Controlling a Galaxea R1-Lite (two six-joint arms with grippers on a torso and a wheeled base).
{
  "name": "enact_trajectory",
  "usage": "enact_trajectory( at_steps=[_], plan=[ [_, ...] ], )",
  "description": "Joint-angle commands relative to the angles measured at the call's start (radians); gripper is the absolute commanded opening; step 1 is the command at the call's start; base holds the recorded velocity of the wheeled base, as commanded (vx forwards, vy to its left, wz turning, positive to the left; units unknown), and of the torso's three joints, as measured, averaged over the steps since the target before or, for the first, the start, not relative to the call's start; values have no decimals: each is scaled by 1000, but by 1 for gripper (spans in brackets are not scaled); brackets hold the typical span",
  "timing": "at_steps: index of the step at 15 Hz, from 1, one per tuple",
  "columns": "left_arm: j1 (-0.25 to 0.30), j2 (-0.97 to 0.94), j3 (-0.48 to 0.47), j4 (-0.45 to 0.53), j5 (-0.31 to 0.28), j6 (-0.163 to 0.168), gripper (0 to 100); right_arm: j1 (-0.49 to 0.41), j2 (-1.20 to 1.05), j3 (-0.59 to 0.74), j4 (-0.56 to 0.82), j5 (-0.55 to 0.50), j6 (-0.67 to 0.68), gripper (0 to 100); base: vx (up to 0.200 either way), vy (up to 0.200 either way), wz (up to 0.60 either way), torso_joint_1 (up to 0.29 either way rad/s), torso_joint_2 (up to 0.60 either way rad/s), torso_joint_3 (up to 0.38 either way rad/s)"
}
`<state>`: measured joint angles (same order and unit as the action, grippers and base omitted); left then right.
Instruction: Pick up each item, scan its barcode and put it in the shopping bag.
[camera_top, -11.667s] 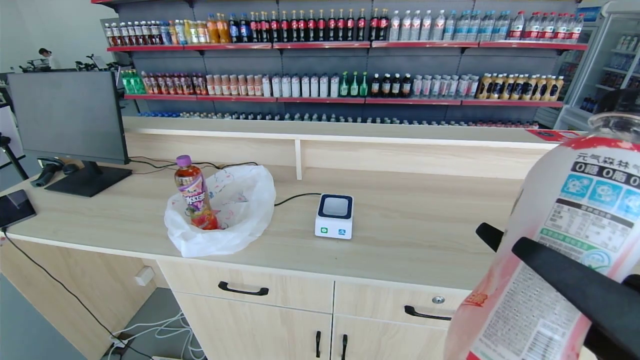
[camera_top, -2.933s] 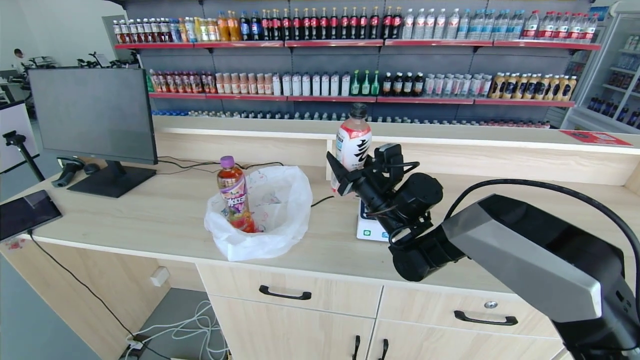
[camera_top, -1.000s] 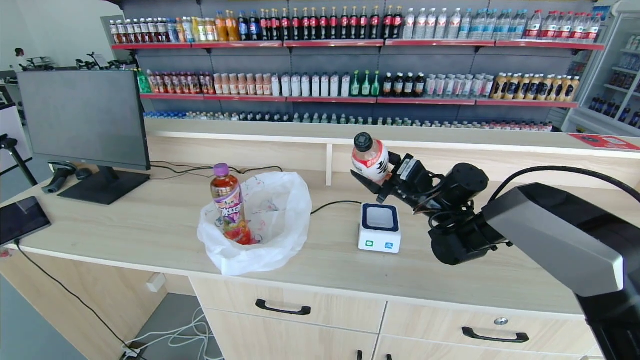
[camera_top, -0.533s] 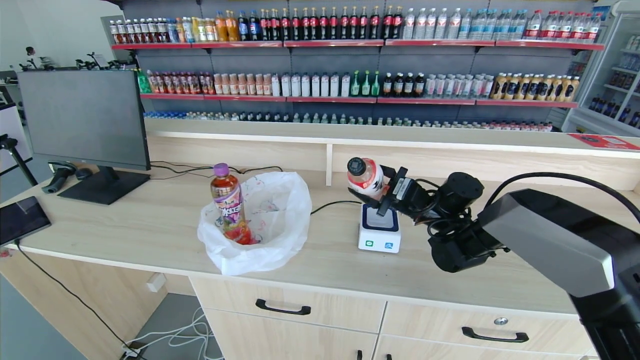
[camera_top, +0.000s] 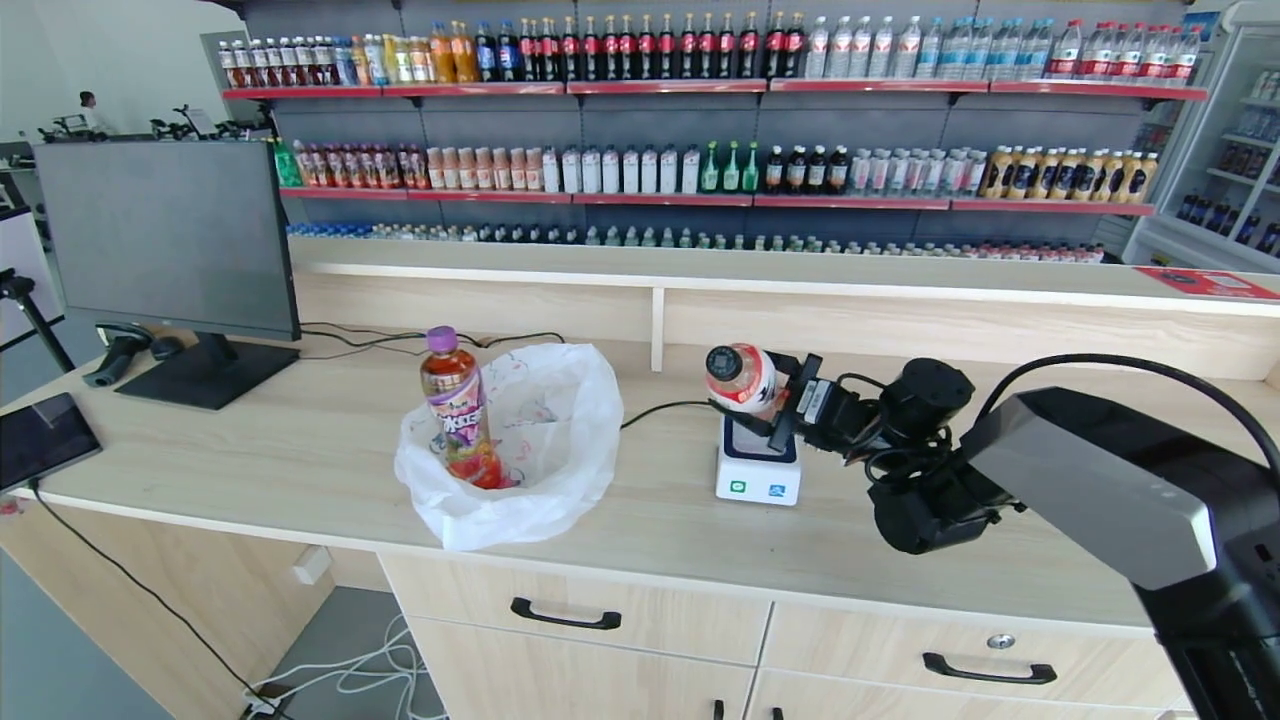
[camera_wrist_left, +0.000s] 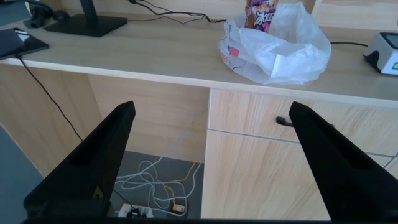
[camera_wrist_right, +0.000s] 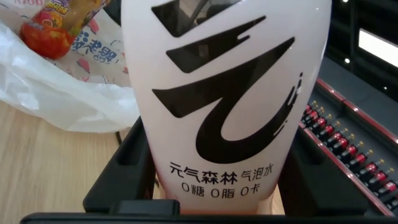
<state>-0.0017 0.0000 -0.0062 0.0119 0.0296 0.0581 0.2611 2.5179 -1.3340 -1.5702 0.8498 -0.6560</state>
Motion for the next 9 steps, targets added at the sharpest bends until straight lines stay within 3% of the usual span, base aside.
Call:
enact_trajectory(
  at_steps=[1,9],
  plan=[
    [0,0,0,0,0,0,100,-5,16,-1,-1,2,-1,0,0,0,0,0,0,0],
    [0,0,0,0,1,-1,100,-56,29,-24,-1,2,2,0,0,0,0,0,0,0]
  ],
)
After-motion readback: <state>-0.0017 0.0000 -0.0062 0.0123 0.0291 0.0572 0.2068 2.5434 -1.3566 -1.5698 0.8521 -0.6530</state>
